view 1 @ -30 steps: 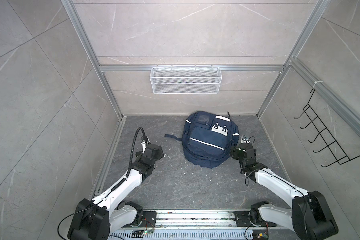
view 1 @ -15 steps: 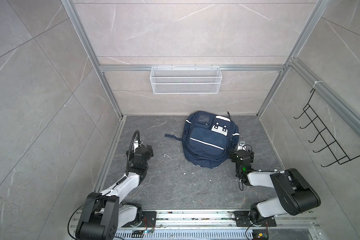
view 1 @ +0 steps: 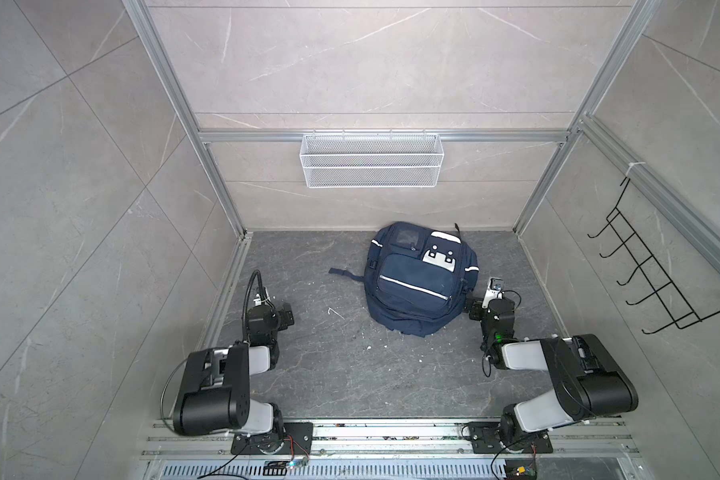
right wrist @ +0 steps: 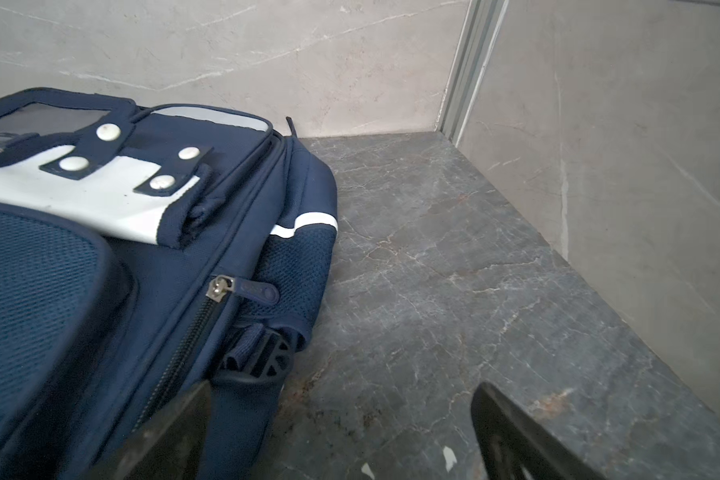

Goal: Pack the student bag

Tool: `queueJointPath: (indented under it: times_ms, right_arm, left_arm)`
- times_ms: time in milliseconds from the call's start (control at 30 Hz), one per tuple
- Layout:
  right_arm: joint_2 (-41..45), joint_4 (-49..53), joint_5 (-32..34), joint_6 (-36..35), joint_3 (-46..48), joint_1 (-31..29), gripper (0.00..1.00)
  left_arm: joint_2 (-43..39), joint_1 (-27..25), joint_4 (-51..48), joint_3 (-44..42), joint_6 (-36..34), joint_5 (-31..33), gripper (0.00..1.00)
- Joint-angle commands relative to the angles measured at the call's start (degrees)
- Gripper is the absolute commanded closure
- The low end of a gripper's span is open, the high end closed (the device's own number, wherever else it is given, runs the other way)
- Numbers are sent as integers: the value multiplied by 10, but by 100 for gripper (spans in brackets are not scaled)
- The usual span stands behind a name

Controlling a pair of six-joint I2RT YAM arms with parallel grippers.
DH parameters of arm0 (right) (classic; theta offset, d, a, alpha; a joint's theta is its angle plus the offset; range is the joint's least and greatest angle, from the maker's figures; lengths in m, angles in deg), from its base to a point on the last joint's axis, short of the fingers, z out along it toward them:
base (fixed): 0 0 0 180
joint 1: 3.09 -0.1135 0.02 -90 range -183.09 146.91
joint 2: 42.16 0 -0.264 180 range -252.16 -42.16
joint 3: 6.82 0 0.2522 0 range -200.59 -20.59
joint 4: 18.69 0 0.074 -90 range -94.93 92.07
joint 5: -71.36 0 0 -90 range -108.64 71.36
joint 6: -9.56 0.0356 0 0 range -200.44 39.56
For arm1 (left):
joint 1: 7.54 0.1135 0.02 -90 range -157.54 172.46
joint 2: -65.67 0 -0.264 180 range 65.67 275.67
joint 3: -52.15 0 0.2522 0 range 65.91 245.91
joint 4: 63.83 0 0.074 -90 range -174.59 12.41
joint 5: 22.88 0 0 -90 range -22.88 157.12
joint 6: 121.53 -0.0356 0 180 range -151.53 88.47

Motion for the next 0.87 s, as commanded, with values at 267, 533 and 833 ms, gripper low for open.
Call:
queueJointPath:
  times_ms: [267,533,833]
  right_arm:
    - [-6,-30,-6,2,5,1,1]
    - [-7,-29,-6,2,4,1,1]
    - [-6,-26,-23,-3,3,1,0]
  left_arm:
    - [7,-9,43,24,-15,-38,1]
    - [8,-24,40,27,-23,-17,0]
    - [9,-24,40,27,-23,-17,0]
